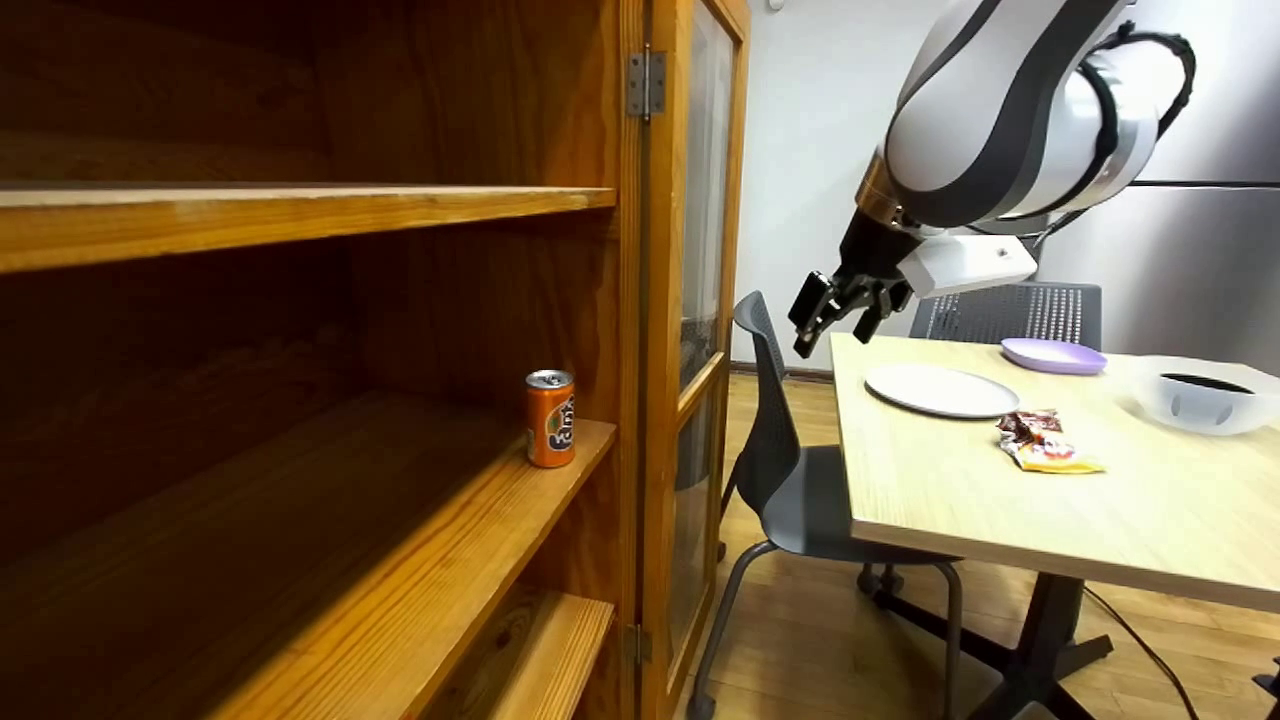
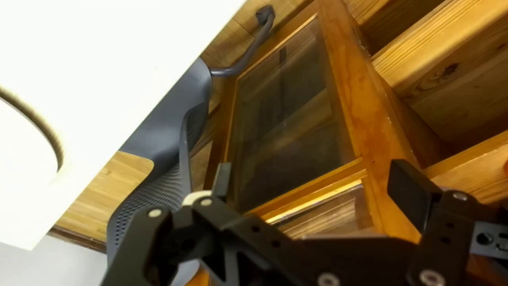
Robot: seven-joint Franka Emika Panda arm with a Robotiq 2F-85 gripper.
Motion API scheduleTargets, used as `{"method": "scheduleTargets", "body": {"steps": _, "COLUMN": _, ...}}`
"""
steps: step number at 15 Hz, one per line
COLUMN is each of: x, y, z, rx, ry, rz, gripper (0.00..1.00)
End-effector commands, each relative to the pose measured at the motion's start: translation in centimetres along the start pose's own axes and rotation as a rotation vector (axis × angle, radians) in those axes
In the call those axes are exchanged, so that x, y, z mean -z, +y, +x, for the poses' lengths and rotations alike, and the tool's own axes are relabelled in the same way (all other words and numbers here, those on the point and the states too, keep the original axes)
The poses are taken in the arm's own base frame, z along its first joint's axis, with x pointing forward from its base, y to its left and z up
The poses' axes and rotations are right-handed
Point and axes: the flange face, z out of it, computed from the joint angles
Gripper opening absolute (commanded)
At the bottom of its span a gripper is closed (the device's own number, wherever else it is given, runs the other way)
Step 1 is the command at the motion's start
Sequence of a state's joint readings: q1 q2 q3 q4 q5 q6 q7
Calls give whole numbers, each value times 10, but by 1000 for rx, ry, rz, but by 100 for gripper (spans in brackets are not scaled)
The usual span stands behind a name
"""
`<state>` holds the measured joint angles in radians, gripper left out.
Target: Put the orange can on the second shelf from the top
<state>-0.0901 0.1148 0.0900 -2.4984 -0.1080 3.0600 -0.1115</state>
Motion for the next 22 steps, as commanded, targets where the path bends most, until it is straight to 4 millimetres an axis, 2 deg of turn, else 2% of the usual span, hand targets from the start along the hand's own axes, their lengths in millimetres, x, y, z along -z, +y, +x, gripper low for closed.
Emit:
{"method": "scheduleTargets", "body": {"steps": 1, "x": 12, "y": 17, "z": -7, "rx": -95, "ry": -8, "rz": -30, "gripper": 100}}
{"method": "scheduleTargets", "body": {"steps": 5, "x": 14, "y": 36, "z": -10, "rx": -170, "ry": -7, "rz": -56, "gripper": 100}}
{"method": "scheduleTargets", "body": {"steps": 10, "x": 14, "y": 49, "z": -13, "rx": -223, "ry": -10, "rz": -80, "gripper": 100}}
{"method": "scheduleTargets", "body": {"steps": 15, "x": 13, "y": 54, "z": -14, "rx": -258, "ry": -25, "rz": -97, "gripper": 100}}
{"method": "scheduleTargets", "body": {"steps": 16, "x": 4, "y": 56, "z": -15, "rx": -239, "ry": -10, "rz": -86, "gripper": 100}}
{"method": "scheduleTargets", "body": {"steps": 22, "x": 4, "y": 56, "z": -16, "rx": -244, "ry": -14, "rz": -88, "gripper": 100}}
